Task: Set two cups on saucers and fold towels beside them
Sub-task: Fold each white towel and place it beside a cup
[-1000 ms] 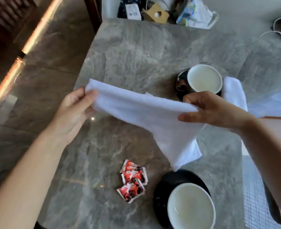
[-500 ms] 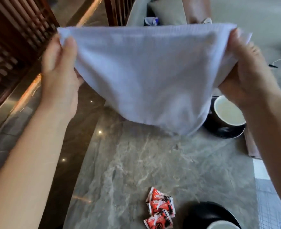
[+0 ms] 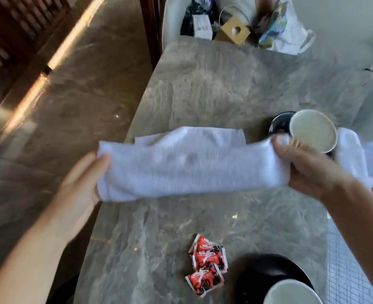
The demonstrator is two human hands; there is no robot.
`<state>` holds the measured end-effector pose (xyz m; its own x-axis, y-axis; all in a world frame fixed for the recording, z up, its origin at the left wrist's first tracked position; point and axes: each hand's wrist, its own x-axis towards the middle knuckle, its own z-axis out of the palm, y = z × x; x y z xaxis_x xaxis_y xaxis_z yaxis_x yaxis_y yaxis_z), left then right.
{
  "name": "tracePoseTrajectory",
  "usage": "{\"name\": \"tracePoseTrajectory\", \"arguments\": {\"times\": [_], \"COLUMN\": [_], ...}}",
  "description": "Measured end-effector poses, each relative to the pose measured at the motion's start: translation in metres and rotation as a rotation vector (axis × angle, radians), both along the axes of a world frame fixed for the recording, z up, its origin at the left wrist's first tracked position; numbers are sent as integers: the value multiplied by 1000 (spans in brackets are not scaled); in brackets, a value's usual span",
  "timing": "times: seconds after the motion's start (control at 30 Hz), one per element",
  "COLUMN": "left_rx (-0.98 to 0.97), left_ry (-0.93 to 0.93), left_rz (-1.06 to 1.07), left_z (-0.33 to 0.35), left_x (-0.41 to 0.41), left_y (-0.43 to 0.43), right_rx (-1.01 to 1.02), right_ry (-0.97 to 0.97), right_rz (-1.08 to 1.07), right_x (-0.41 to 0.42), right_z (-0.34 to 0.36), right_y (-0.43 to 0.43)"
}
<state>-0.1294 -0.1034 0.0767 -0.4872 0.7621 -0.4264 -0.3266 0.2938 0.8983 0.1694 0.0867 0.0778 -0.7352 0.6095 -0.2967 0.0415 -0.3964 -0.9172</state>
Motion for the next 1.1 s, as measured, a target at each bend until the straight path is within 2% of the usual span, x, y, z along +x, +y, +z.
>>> {"name": "tracePoseTrajectory", "arguments": {"times": [0.13, 0.2, 0.3, 0.4, 0.47, 0.6, 0.7, 0.87, 1.1], "left_rx": [-271, -410, -453, -420, -379, -281, -291, -306, -293], "left_ry": [-71, -42, 70, 92, 122, 286, 384, 432, 538], "left_rz": [-14, -2, -29, -5, -17, -56, -44, -15, -46], "left_z": [-47, -63, -73, -73, -69, -68, -77, -91, -95], "left_x": [31, 38, 43, 38, 33, 25, 19, 13, 10], "left_y": [-45, -53, -49, -32, -13, 20, 34, 43, 48], "right_rx": [-308, -371, -381, -252, -67, 393, 630, 744, 761], "right_ry": [-168, -239, -308, -320, -371, -583, -779, -832, -863], "right_rz": [6, 6, -12, -80, -164, -259, -258, -306, -302], "right_x": [35, 47, 52, 42, 28, -2, -18, -26, -29], "right_z": [-46, -62, -74, -74, -70, -75, -83, -94, -95], "right_y": [-32, -44, -48, -36, -23, 5, 14, 16, 18]}}
